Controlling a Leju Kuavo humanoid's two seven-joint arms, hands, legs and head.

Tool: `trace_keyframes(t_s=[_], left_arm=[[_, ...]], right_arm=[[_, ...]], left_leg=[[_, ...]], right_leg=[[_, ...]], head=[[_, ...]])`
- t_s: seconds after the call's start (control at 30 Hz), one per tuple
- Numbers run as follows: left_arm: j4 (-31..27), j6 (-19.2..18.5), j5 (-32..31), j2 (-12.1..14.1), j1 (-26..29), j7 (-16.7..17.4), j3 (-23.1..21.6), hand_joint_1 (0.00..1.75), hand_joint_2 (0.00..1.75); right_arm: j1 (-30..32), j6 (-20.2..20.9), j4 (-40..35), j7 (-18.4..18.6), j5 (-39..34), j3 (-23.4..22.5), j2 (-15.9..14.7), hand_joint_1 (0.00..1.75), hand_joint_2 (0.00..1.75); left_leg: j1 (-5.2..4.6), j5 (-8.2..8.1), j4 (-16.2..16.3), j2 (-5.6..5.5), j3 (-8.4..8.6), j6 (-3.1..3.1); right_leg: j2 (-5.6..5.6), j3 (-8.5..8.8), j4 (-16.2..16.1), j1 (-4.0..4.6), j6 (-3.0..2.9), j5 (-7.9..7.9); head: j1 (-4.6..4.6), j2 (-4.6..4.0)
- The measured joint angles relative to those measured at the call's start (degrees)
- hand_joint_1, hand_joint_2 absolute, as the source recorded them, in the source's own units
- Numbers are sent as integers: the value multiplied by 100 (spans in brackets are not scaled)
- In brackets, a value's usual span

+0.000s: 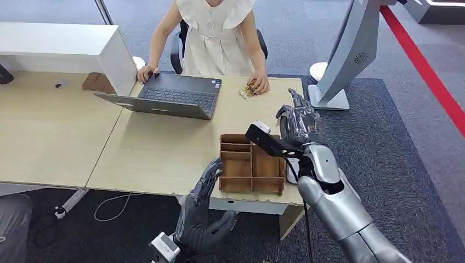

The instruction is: Pass the card to the sensor for recognition and then transmit it.

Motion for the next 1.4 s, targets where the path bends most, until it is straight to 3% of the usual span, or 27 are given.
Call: trace_keyframes(t_s=[0.37, 0.63, 1.0, 1.4], left_arm=[[109, -44, 35, -30, -44, -31, -28, 0, 175], [242, -31, 245, -46, -188, -105, -183, 0, 175], [332, 61, 498, -44, -450, -135, -562, 0, 175], [367, 404, 568, -42, -606, -92, -811, 0, 175]], right_arm=[[73, 166, -245, 76, 114, -2, -172, 175, 175], [-180, 548, -258, 76, 304, 70, -151, 175, 175], [-1395, 942, 448, -28, 415, 485, 370, 175, 175], [-2271, 828, 1834, -118, 424, 761, 1126, 175, 175]], left_leg=[[0, 0, 0, 0, 0, 0], [0, 1, 0, -1, -4, 0], [1, 4, 0, -2, -4, -2], [1, 4, 0, -6, -6, -2]], right_leg=[[0, 0, 0, -1, 0, 0], [0, 0, 3, -1, -1, 2], [1, -1, 6, 0, -2, 2], [-2, -2, 7, 0, -2, 2]], head=[[0, 0], [0, 0], [0, 0], [0, 0]])
